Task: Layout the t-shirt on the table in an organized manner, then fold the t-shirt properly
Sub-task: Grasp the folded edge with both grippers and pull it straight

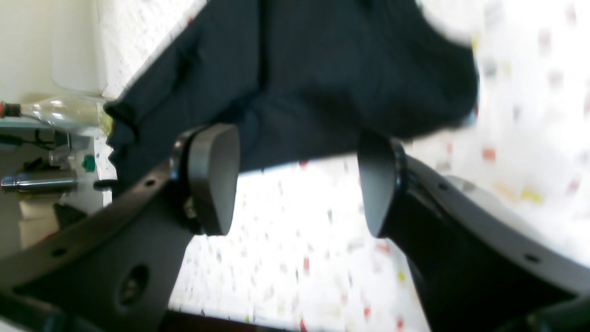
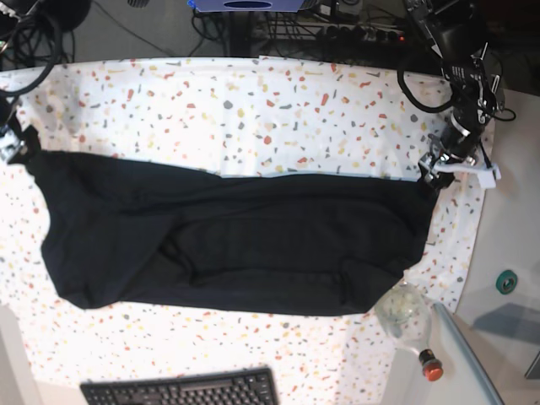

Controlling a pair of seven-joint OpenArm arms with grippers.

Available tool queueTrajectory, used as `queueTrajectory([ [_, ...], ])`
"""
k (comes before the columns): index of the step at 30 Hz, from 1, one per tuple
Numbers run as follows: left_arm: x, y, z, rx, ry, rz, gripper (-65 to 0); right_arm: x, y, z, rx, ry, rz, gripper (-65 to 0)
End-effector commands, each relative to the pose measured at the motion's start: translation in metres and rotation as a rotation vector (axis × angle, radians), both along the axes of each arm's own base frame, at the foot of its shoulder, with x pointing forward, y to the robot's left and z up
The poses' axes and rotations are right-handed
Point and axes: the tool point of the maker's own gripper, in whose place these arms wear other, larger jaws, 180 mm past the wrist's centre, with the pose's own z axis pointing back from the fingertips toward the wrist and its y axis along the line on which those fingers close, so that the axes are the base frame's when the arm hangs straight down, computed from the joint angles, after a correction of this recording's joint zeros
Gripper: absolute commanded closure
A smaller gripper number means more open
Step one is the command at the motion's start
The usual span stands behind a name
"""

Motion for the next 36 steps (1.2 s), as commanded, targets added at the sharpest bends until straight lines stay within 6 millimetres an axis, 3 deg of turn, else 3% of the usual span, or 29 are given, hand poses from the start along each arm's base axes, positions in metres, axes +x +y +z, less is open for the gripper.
queueTrajectory([
  [1, 0.006, 0.001, 0.002, 0.004, -0.001, -0.006, -36.5, 0.005, -0.006, 0.012, -0.011, -0.047, -0.005, -37.2],
  [8, 0.026, -0.002, 0.01, -0.004, -0.029, -0.01, -36.5, -0.014, -0.003, -0.033, 0.12, -0.014, -0.187, -36.9],
  [14, 0.026, 0.003, 0.003, -0.012, -0.006, 0.049, -35.5, 0.0, -0.009, -0.056, 0.161, -0.012, -0.278, -36.9],
  [16, 0.025, 0.004, 0.0, -0.013, -0.005, 0.056, -27.6, 0.005, -0.01, -0.068, 0.13, 0.018, -0.282, -36.9],
  [20, 0.023, 0.004, -0.001, -0.016, 0.002, 0.054, -2.3, 0.017, -0.009, -0.087, 0.096, 0.064, -0.286, -36.9],
  [24, 0.023, 0.004, -0.001, -0.015, 0.002, 0.053, 0.0, 0.028, -0.006, -0.097, 0.095, 0.07, -0.306, -36.9],
  [28, 0.02, 0.005, -0.002, -0.011, 0.008, 0.051, 0.0, 0.039, -0.018, -0.099, 0.053, 0.073, -0.311, -36.6],
  [30, 0.019, 0.009, -0.001, -0.006, 0.026, 0.037, 0.0, 0.043, -0.019, -0.099, 0.057, 0.068, -0.314, -30.9],
  [31, 0.018, 0.01, -0.001, -0.008, 0.041, 0.023, 0.0, 0.044, -0.024, -0.096, 0.046, 0.064, -0.312, -24.6],
  [33, 0.016, 0.007, -0.004, -0.022, 0.075, -0.008, 0.0, 0.047, -0.032, -0.09, 0.031, 0.051, -0.309, -2.0],
  [36, 0.024, 0.014, 0.019, 0.03, 0.045, -0.044, 0.0, 0.061, -0.046, -0.066, -0.02, 0.01, -0.284, 0.0],
])
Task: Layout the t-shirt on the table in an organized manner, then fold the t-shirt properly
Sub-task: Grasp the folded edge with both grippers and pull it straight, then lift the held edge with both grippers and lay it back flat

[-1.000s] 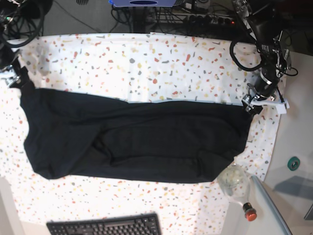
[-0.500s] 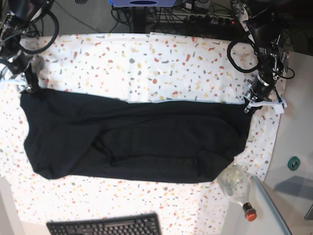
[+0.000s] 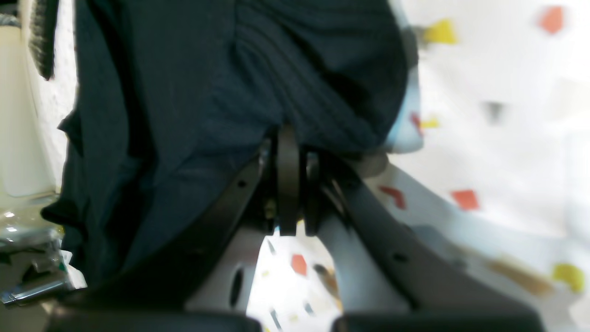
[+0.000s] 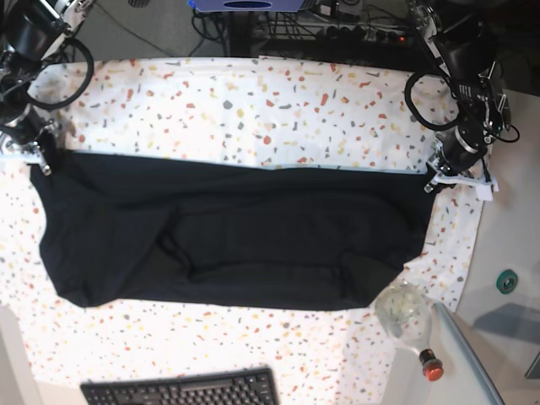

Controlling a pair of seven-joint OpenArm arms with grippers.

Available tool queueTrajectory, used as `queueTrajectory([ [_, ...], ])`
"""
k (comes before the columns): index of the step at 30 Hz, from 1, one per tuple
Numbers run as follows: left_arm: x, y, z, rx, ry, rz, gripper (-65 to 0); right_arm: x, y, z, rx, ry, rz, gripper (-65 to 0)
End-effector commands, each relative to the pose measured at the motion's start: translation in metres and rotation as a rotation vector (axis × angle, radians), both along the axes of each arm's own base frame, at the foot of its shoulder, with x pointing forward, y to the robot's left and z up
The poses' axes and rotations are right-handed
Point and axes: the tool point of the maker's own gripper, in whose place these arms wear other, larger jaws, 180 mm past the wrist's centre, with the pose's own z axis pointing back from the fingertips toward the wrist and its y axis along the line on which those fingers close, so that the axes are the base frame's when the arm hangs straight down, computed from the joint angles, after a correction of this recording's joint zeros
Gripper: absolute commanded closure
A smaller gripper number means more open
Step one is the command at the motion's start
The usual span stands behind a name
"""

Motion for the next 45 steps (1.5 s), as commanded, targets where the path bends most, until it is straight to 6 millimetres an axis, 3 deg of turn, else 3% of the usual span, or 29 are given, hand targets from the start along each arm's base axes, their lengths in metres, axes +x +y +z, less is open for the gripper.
queueTrajectory([
  [1, 0.019, 0.011, 0.03, 0.042, -0.083, -0.011, 0.0, 0.031, -0.023, 0.038, -0.068, -0.107, 0.0, 0.0],
  [6, 0.037, 0.003, 0.08, 0.094, -0.094, -0.097, 0.0, 0.064, -0.042, 0.103, -0.138, -0.123, 0.09, 0.0],
  [10, 0.073, -0.007, 0.147, 0.133, -0.206, -0.076, 0.0, 0.107, -0.07, 0.172, -0.18, -0.2, 0.061, 0.0],
  [13, 0.112, -0.034, 0.191, 0.153, -0.281, -0.171, 0.0, 0.144, -0.079, 0.219, -0.248, -0.263, 0.086, 0.0],
  [18, 0.176, -0.08, 0.255, 0.136, -0.375, -0.235, 0.0, 0.207, -0.091, 0.26, -0.342, -0.292, 0.106, 0.0],
  [21, 0.214, -0.094, 0.296, 0.106, -0.437, -0.259, 0.0, 0.236, -0.101, 0.296, -0.353, -0.356, 0.088, 0.0],
  [24, 0.243, -0.097, 0.338, 0.076, -0.511, -0.246, 0.0, 0.251, -0.112, 0.343, -0.381, -0.425, 0.072, 0.0],
  [29, 0.259, -0.096, 0.386, 0.064, -0.599, -0.231, 0.0, 0.256, -0.127, 0.406, -0.446, -0.508, 0.052, 0.0],
  [31, 0.256, -0.103, 0.392, 0.062, -0.618, -0.243, 0.0, 0.248, -0.134, 0.409, -0.446, -0.491, 0.055, 0.0],
  [32, 0.251, -0.106, 0.38, 0.061, -0.596, -0.254, 0.0, 0.241, -0.138, 0.411, -0.449, -0.482, 0.056, 0.0],
  [34, 0.238, -0.109, 0.358, 0.074, -0.561, -0.267, 0.0, 0.224, -0.141, 0.384, -0.44, -0.416, 0.068, 0.0],
  [36, 0.216, -0.109, 0.322, 0.085, -0.512, -0.27, 0.0, 0.205, -0.136, 0.354, -0.403, -0.38, 0.078, 0.0],
  [38, 0.19, -0.112, 0.281, 0.071, -0.454, -0.28, 0.0, 0.176, -0.138, 0.315, -0.37, -0.335, 0.067, 0.0],
  [43, 0.116, -0.112, 0.171, 0.024, -0.257, -0.262, 0.0, 0.099, -0.125, 0.184, -0.263, -0.152, 0.031, 0.0],
  [45, 0.092, -0.11, 0.137, 0.022, -0.2, -0.239, 0.0, 0.074, -0.119, 0.142, -0.235, -0.095, 0.01, 0.0],
])
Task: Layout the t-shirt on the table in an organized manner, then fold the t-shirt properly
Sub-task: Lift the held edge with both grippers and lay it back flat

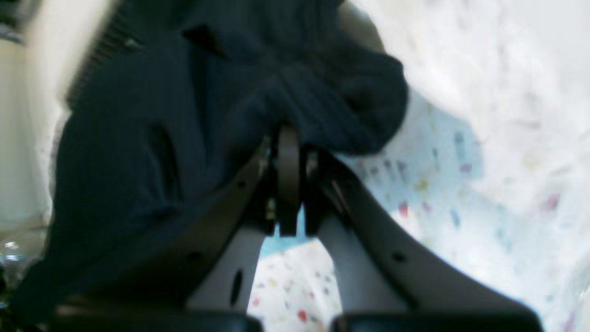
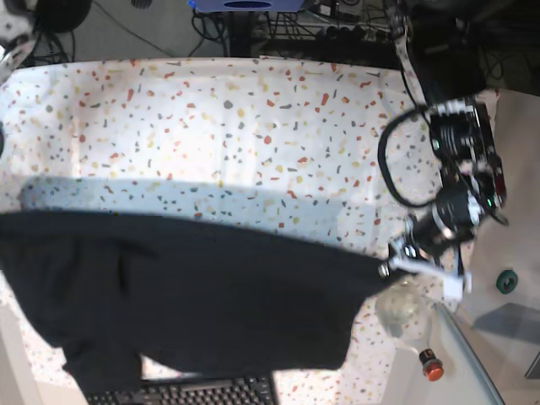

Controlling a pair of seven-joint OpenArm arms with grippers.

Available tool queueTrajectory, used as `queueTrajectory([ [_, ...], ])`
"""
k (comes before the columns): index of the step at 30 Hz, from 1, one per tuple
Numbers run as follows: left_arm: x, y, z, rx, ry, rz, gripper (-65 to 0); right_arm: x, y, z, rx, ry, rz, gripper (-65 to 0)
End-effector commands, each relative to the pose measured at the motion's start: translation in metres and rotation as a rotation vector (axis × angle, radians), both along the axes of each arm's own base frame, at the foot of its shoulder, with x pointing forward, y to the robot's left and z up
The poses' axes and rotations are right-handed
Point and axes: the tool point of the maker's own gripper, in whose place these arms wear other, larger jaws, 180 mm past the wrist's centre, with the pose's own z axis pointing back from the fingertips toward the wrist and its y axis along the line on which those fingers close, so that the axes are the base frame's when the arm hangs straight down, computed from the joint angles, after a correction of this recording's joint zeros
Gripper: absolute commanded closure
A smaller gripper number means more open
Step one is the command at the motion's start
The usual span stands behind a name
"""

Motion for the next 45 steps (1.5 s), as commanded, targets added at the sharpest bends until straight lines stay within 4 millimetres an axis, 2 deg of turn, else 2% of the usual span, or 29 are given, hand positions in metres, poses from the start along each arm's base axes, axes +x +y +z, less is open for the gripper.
queueTrajectory([
  [1, -0.004, 0.005, -0.001, 0.006, -0.015, 0.011, 0.0, -0.002, -0.015, 0.007, -0.036, -0.036, -0.034, 0.0],
  [4, -0.04, 0.01, -0.036, 0.007, 0.072, 0.032, 0.0, -0.045, -0.009, -0.041, -0.016, 0.052, -0.062, 0.0],
  [6, -0.058, 0.015, -0.05, 0.016, 0.114, 0.04, 0.0, -0.069, 0.0, -0.061, -0.022, 0.083, -0.021, 0.0],
  [9, -0.082, 0.032, -0.064, 0.031, 0.157, 0.082, 0.0, -0.098, 0.006, -0.083, -0.011, 0.132, 0.004, 0.0],
  [14, -0.113, 0.051, -0.08, 0.065, 0.209, 0.117, 0.0, -0.133, 0.017, -0.103, 0.019, 0.195, -0.005, 0.0],
  [18, -0.137, 0.054, -0.088, 0.082, 0.246, 0.116, 0.0, -0.142, 0.017, -0.107, 0.02, 0.216, -0.003, 0.0],
  [22, -0.153, 0.052, -0.085, 0.104, 0.253, 0.101, 0.0, -0.148, 0.013, -0.106, 0.009, 0.232, 0.0, 0.0],
  [28, -0.177, 0.049, -0.085, 0.12, 0.278, 0.087, 0.0, -0.154, 0.011, -0.088, -0.062, 0.238, 0.052, 0.0],
  [31, -0.187, 0.05, -0.089, 0.121, 0.3, 0.088, 0.0, -0.155, 0.013, -0.088, -0.055, 0.252, 0.064, 0.0],
  [36, -0.207, 0.079, -0.088, 0.113, 0.315, 0.22, 0.0, -0.158, 0.015, -0.09, -0.051, 0.262, 0.069, 0.0],
  [38, -0.212, 0.087, -0.088, 0.114, 0.32, 0.247, 0.0, -0.159, 0.018, -0.092, -0.043, 0.262, 0.067, 0.0],
  [45, -0.216, 0.086, -0.089, 0.116, 0.327, 0.246, 0.0, -0.164, 0.023, -0.096, -0.018, 0.292, 0.075, 0.0],
])
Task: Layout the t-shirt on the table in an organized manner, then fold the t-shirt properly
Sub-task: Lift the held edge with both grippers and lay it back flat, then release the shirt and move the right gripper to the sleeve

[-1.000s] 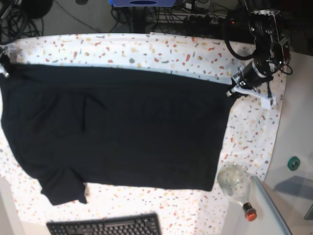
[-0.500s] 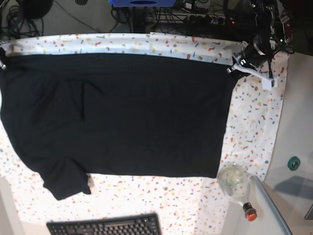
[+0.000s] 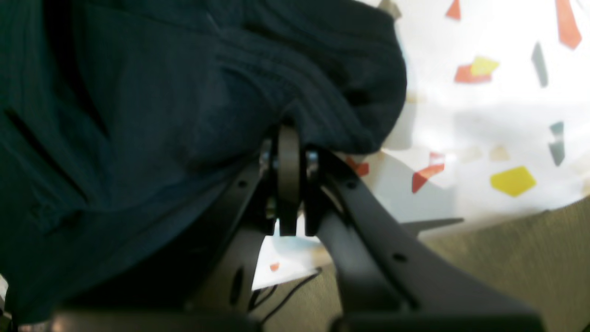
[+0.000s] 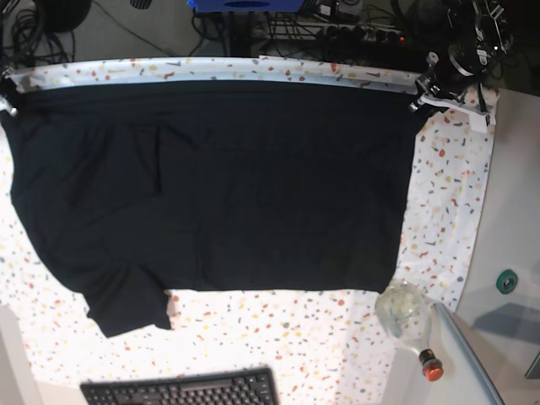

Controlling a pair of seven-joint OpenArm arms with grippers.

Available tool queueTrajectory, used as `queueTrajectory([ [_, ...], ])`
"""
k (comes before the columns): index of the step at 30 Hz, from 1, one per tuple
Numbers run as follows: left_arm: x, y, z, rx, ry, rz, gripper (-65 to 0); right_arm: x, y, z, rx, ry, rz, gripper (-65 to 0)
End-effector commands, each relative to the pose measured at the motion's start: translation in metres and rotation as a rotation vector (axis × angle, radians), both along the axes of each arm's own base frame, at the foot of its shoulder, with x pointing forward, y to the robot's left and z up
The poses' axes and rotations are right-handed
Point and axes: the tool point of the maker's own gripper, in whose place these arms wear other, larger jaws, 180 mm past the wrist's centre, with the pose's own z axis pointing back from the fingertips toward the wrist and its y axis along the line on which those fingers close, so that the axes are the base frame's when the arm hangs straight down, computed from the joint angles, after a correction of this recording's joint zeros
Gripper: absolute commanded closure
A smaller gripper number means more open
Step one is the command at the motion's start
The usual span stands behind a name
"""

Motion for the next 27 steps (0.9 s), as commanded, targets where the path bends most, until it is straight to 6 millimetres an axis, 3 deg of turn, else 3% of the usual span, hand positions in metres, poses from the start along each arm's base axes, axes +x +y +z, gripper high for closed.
queueTrajectory([
  [1, 0.003, 0.011, 0.009, 0.036, -0.029, 0.016, 0.0, 0.007, -0.016, 0.013, -0.041, -0.026, -0.002, 0.0],
  [6, -0.001, 0.009, 0.006, 0.026, -0.025, 0.03, 0.0, 0.006, -0.014, 0.013, -0.032, -0.019, -0.003, 0.0],
  [7, -0.001, 0.007, 0.006, 0.021, -0.025, 0.034, -8.4, 0.004, -0.015, 0.013, -0.03, -0.017, -0.007, -2.7],
  [10, -0.002, 0.007, 0.005, 0.019, -0.023, 0.037, -30.1, -0.01, -0.022, 0.013, -0.009, -0.015, -0.083, -19.4],
  [13, -0.002, 0.007, 0.006, 0.02, -0.025, 0.036, -41.3, -0.019, -0.034, 0.027, -0.029, -0.03, -0.13, -29.4],
  [16, 0.001, 0.01, 0.008, 0.028, -0.032, 0.037, -43.1, -0.024, -0.041, 0.04, -0.051, -0.024, -0.127, -29.9],
  [20, 0.003, 0.054, 0.04, 0.115, -0.107, 0.138, -43.1, -0.021, -0.048, 0.062, -0.109, -0.079, -0.152, -29.7],
  [22, 0.013, 0.074, 0.065, 0.169, -0.173, 0.174, -43.3, -0.011, -0.053, 0.072, -0.135, -0.114, -0.15, -29.7],
  [24, 0.018, 0.084, 0.078, 0.196, -0.208, 0.191, -42.8, 0.023, -0.052, 0.083, -0.143, -0.189, -0.129, -29.9],
  [27, 0.035, 0.077, 0.086, 0.194, -0.242, 0.154, -42.5, 0.085, -0.053, 0.098, -0.15, -0.322, -0.099, -30.0],
])
